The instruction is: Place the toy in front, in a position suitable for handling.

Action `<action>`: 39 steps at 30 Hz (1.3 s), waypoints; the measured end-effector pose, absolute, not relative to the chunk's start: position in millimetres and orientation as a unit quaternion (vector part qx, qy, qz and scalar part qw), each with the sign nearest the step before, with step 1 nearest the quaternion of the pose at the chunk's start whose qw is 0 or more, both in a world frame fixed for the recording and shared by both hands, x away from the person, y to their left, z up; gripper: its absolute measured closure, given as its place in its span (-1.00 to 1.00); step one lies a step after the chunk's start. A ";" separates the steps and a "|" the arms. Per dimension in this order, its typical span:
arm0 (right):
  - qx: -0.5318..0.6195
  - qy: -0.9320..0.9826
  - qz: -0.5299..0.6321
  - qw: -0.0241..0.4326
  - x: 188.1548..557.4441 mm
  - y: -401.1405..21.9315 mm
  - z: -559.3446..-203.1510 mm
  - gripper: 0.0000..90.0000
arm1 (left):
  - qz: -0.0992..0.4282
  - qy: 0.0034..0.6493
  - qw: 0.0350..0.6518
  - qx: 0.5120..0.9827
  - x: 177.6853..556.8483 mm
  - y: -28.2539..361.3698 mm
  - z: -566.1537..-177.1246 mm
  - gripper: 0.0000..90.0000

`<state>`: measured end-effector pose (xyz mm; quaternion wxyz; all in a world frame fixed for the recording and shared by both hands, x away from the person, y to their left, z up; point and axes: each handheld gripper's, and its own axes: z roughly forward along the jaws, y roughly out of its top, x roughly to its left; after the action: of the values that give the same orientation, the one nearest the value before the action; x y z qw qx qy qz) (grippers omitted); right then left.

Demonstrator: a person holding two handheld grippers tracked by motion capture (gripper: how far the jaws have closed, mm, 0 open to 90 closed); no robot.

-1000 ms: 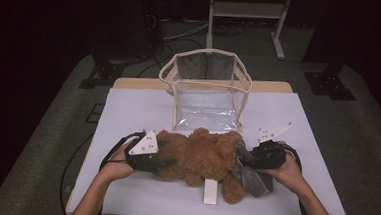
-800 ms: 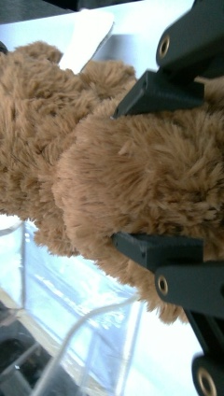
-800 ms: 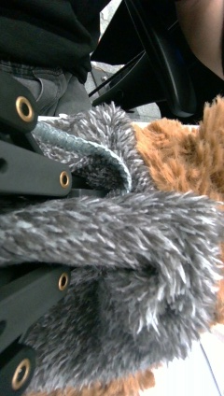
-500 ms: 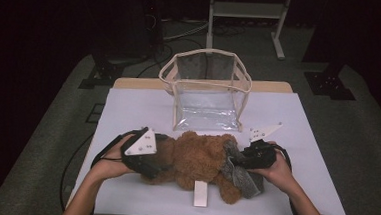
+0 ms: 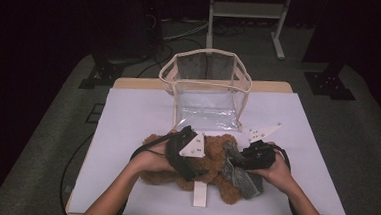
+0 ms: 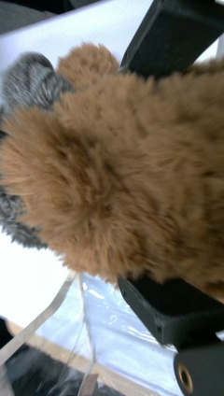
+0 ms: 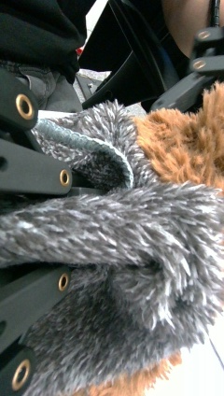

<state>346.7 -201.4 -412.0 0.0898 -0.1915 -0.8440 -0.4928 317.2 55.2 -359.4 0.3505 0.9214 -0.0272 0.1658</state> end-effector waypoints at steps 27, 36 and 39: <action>-0.156 -0.855 -0.495 0.025 321.6 -234.3 -333.9 0.75 | 0.148 -0.010 0.493 0.857 309.7 33.5 -330.1 -0.26; -0.138 -0.876 -0.461 0.004 318.9 -213.3 -312.3 0.75 | 0.129 0.023 0.527 0.840 311.1 54.6 -343.5 -0.36; -0.130 -0.875 -0.465 0.016 327.2 -195.3 -316.7 0.75 | 0.147 0.035 0.520 0.841 308.6 69.0 -344.8 -0.45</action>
<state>327.2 -195.3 -316.7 0.0158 -0.1301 -0.8753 -0.4655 308.6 69.0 -344.8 0.5200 0.8407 0.0351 0.1467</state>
